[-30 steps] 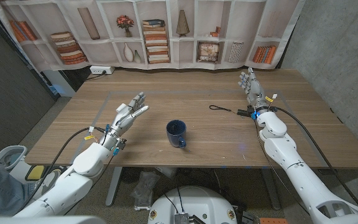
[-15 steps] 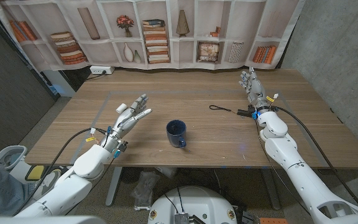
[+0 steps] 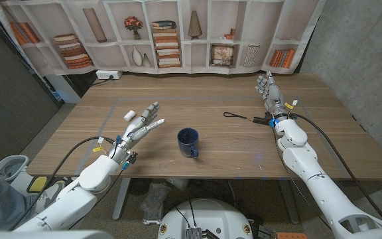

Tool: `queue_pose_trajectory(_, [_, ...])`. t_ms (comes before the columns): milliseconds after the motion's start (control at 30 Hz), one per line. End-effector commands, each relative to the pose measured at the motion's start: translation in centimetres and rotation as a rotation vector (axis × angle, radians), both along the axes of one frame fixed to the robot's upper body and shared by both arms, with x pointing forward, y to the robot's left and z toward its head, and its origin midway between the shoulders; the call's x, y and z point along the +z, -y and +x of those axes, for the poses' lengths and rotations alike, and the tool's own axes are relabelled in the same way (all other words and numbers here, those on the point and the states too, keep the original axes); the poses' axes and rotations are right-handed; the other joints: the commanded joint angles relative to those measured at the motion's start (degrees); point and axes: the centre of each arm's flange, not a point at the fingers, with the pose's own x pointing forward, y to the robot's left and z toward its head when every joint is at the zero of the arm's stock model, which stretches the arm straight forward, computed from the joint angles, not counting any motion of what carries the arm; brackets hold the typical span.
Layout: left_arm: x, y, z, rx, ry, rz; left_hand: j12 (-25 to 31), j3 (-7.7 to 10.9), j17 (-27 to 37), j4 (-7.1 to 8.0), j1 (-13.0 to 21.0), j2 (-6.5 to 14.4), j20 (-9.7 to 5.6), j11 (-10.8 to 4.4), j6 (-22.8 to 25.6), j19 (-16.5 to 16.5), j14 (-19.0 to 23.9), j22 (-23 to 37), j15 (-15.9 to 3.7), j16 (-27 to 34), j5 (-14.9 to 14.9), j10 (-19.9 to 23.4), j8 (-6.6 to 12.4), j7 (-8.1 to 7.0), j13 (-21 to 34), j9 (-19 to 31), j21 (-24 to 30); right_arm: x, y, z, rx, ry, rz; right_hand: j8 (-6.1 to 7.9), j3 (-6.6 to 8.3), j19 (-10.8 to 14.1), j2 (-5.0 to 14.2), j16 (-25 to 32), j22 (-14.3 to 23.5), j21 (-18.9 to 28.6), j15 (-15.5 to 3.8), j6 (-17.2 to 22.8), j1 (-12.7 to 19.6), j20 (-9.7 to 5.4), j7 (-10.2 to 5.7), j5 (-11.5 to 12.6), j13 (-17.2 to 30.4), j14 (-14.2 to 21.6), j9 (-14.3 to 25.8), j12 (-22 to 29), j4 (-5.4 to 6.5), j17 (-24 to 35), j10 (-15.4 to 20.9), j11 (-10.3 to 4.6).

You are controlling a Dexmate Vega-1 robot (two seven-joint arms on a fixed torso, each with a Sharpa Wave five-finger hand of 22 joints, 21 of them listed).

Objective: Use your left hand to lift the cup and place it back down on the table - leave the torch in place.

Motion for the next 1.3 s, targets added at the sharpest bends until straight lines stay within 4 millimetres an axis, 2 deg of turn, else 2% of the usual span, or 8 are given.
queue_pose_trajectory(33, [-0.8, 0.0, -1.0, 0.017, 0.002, 0.020, 0.15, -0.11, 0.19, -0.64, 0.71, -0.21, 0.28, -0.04, -0.84, -1.91, -0.49, 0.35, -0.09, 0.05, 0.24, -0.41, -0.06, -0.10, 0.21, 0.27, 0.25, -0.1, -0.2, -0.1, -0.002, 0.004, 0.003, -0.03, 0.14, 0.75, 0.50, -0.05, 0.18, -0.13, 0.16, -0.10, 0.09, -1.20, -0.16, -0.29, 0.29, 0.11, 0.18, -0.05, -0.21, 0.19, -0.16, -0.01])
queue_pose_trajectory(467, [-0.9, 0.2, -0.8, 0.013, 0.010, 0.037, -0.05, -0.42, 0.20, -0.75, 0.89, -0.42, 0.66, -0.21, -1.55, -2.12, -0.85, 0.36, -0.07, -0.04, 0.30, -1.10, -0.26, -0.38, 0.21, 0.27, 0.20, -0.1, 0.0, -0.4, -0.019, 0.007, 0.003, -0.03, 0.07, 0.83, 0.51, -0.06, 0.19, -0.41, 0.14, -0.15, 0.10, -1.18, -0.17, -0.34, 0.29, 0.09, 0.18, -0.04, -0.30, 0.18, -0.17, 0.05])
queue_pose_trajectory(833, [-1.3, 0.7, -2.0, 0.035, 0.017, 0.076, -0.15, -0.70, 0.21, -0.83, 1.04, -0.60, 1.01, -0.51, -2.19, -2.33, -1.27, 0.37, -0.01, -0.11, 0.36, -1.62, -0.38, -0.46, 0.22, 0.27, 0.17, 0.2, -0.1, -0.1, -0.013, 0.014, -0.002, -0.04, -0.03, 0.88, 0.16, -0.12, 0.18, -0.70, 0.19, -0.25, 0.45, -1.14, -0.07, -0.34, 0.30, 0.03, 0.18, -0.07, -0.67, 0.11, -0.26, -0.12])
queue_pose_trajectory(1300, [-1.5, 0.2, -2.9, 0.055, 0.022, 0.092, -0.12, -0.98, 0.22, -0.95, 1.24, -0.82, 1.08, -0.57, -2.65, -2.35, -1.47, 0.38, -0.07, -0.09, 0.43, -1.80, -0.42, -0.57, 0.22, 0.27, 0.21, 0.5, -0.7, 0.0, -0.007, 0.021, 0.006, -0.04, -0.06, 0.95, -0.08, -0.16, 0.18, -1.01, 0.24, -0.34, 0.91, -1.06, -0.12, -0.31, 0.30, 0.02, 0.18, -0.05, -1.09, 0.04, -0.25, -0.02])
